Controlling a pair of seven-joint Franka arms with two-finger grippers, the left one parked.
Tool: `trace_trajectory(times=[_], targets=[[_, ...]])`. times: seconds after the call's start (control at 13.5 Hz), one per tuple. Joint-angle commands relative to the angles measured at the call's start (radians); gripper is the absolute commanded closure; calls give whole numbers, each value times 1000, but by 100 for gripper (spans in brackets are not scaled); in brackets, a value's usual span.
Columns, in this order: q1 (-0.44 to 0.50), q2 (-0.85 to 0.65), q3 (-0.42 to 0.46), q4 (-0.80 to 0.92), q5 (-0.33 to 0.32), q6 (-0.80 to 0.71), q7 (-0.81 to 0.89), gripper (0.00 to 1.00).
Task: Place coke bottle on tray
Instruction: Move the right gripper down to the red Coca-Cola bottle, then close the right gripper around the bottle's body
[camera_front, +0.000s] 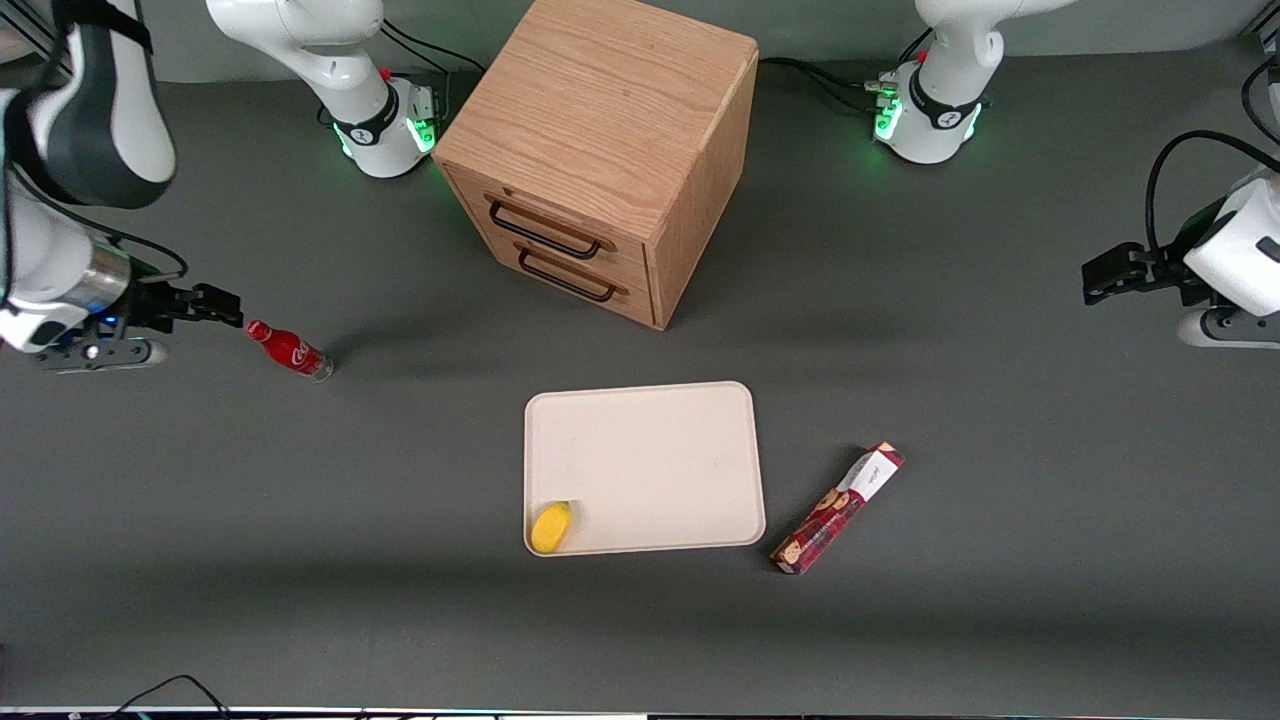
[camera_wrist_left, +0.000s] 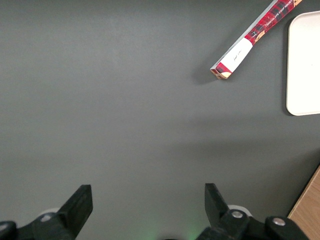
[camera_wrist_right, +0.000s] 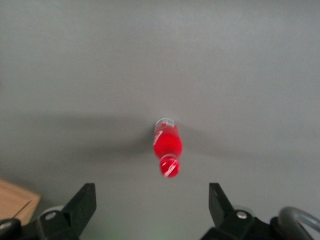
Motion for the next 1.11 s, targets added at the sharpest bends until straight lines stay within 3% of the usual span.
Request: trace_trajectory(times=[0.0,0.3,0.52,1.04], targets=[[0,-92,-32,-267,-13,242,-42,0],[-4,-42,-45,-421,-13,519,-47,0],[-1,-24,-45,-416,-13,539,-47,0],[8,-12,-31,-355,-16,531,-45,15]])
